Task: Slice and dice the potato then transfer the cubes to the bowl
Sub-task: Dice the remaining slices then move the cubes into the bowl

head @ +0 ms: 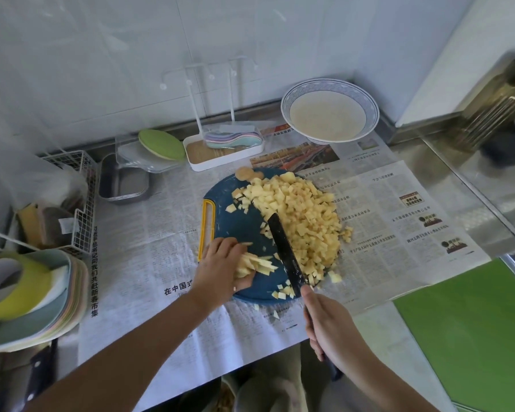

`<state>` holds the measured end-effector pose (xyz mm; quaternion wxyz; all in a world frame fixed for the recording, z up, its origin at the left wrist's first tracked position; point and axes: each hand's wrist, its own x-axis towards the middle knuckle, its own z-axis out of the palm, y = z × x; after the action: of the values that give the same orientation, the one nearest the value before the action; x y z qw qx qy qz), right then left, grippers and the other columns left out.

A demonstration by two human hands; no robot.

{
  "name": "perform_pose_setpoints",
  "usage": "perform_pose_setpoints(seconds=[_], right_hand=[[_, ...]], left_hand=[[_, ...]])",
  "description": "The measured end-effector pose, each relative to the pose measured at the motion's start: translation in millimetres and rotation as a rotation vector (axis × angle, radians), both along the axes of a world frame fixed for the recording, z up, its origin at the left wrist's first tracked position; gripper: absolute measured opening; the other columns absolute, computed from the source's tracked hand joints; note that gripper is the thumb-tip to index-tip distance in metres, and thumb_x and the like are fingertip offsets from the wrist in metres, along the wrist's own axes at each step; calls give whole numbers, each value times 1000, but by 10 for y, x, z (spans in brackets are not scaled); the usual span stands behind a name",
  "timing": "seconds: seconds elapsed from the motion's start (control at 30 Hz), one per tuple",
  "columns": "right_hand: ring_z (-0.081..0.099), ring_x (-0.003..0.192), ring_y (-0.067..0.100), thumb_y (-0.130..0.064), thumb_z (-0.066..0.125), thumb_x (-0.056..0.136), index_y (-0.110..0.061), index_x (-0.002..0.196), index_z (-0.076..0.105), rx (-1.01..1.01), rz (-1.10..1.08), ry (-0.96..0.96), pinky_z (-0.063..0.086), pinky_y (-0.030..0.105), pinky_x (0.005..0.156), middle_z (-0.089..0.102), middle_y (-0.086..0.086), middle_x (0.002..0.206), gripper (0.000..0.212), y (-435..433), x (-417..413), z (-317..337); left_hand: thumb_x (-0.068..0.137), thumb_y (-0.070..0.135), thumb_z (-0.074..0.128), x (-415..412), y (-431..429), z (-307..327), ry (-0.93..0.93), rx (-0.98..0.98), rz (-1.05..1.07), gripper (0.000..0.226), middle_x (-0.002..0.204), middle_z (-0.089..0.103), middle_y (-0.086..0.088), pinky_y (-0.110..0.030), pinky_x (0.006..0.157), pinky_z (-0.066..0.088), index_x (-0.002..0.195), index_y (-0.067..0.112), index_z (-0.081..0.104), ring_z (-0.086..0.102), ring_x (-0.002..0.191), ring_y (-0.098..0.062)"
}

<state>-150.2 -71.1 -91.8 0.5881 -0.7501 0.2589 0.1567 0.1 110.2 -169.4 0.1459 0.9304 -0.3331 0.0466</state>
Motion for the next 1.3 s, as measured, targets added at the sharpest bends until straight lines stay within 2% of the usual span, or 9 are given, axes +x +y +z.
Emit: perform_pose_setpoints(seconds=[0.07, 0.13, 0.17, 0.3, 0.4, 0.57, 0.7, 0.9, 1.3], right_hand=[[36, 37, 11, -53, 32, 97, -11, 62, 40, -192, 46, -24, 42, 39, 53, 38, 2, 49, 55, 72, -7, -56], [40, 44, 8, -46, 29, 100, -18, 63, 40, -307, 74, -54, 44, 30, 57, 41, -2, 53, 48, 112, 10, -73], [42, 49, 7, -44, 28, 101, -20, 65, 40, -343, 93, -55, 39, 21, 55, 43, -4, 57, 45, 126, 25, -60], [46, 58, 10, -48, 19, 99, -15, 77, 48, -511, 250, -39, 34, 21, 55, 43, -5, 65, 49, 202, 53, -62], [43, 57, 7, -48, 22, 99, -20, 74, 41, -496, 258, -70, 35, 21, 55, 42, -7, 64, 43, 239, 1, -43], [44, 54, 1, -47, 34, 97, -30, 68, 43, -252, 31, -120, 39, 11, 52, 49, -9, 62, 35, 200, -60, 6], [42, 51, 5, -50, 33, 94, -28, 67, 45, -219, -44, -138, 34, 14, 50, 48, -7, 58, 37, 109, -25, 47], [40, 46, 15, -54, 23, 95, -22, 64, 38, -373, 25, -181, 47, 47, 60, 40, 1, 55, 47, 100, 24, 16], [38, 42, 15, -58, 27, 92, -13, 64, 42, -316, -46, -162, 45, 48, 60, 40, 2, 51, 54, 86, 14, -24]], left_hand=[[80, 54, 53, -108, -80, 34, 117, -33, 169, 52, 115, 55, -7, -46, 93, 45, 113, 15, 61, 42, 114, -27], [75, 51, 59, -190, -148, 46, 160, -57, 274, 55, 115, 53, -12, -47, 92, 45, 114, 12, 61, 45, 112, -33], [73, 53, 60, -205, -160, 51, 170, -63, 288, 58, 115, 52, -13, -48, 93, 43, 115, 12, 60, 45, 112, -33], [66, 65, 61, -153, -59, 71, 220, -92, 208, 77, 122, 48, -7, -41, 104, 29, 127, 19, 54, 34, 117, -23], [66, 72, 54, -66, -13, 105, 150, -82, 89, 80, 126, 50, -1, -43, 107, 23, 129, 24, 54, 33, 120, -21], [71, 69, 51, 18, -241, 193, 127, -23, -46, 64, 110, 61, 2, -40, 106, 23, 111, 22, 66, 53, 109, -22], [85, 58, 56, 1, -415, 232, 143, 75, -83, 52, 120, 52, 3, -36, 108, 16, 123, 23, 56, 44, 117, -19], [90, 57, 49, -44, -562, 254, 117, 93, -85, 42, 110, 52, 2, -35, 102, 22, 114, 23, 57, 45, 107, -20], [92, 45, 48, -4, -504, 241, 97, 142, -41, 28, 107, 50, 3, -34, 102, 19, 108, 23, 57, 44, 106, -18]])
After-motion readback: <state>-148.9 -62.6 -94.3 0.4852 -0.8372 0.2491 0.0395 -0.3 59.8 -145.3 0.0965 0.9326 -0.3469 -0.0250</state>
